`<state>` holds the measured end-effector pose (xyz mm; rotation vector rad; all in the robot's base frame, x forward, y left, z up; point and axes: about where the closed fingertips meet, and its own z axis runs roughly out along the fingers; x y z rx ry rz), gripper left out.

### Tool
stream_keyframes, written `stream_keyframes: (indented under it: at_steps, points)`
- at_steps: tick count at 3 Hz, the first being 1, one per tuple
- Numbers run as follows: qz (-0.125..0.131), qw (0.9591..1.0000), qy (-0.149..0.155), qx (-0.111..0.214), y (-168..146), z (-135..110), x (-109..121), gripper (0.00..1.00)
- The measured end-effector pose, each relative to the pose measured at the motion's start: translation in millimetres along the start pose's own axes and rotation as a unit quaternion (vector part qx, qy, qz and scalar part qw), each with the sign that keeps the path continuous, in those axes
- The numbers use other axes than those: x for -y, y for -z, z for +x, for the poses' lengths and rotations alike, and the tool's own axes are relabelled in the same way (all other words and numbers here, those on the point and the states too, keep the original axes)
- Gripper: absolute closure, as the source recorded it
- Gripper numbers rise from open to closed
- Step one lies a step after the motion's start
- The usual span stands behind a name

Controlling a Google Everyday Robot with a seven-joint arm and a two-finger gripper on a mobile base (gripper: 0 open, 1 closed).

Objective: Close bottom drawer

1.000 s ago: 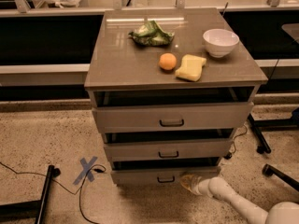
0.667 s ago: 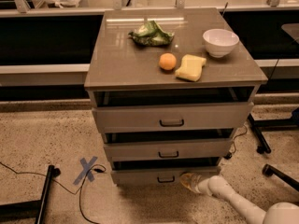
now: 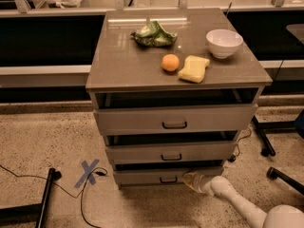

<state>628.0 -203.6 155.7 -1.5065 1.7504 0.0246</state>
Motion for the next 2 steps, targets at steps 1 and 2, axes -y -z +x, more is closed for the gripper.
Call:
stream_keyframes:
  at_steps: [1, 2]
  points:
    - [-0.022, 0.9997, -0.008, 0.002, 10.5, -0.5, -17.4, 1.0]
    - [-0.041, 0.9985, -0.023, 0.027, 24.0, -8.9, -30.4, 1.0]
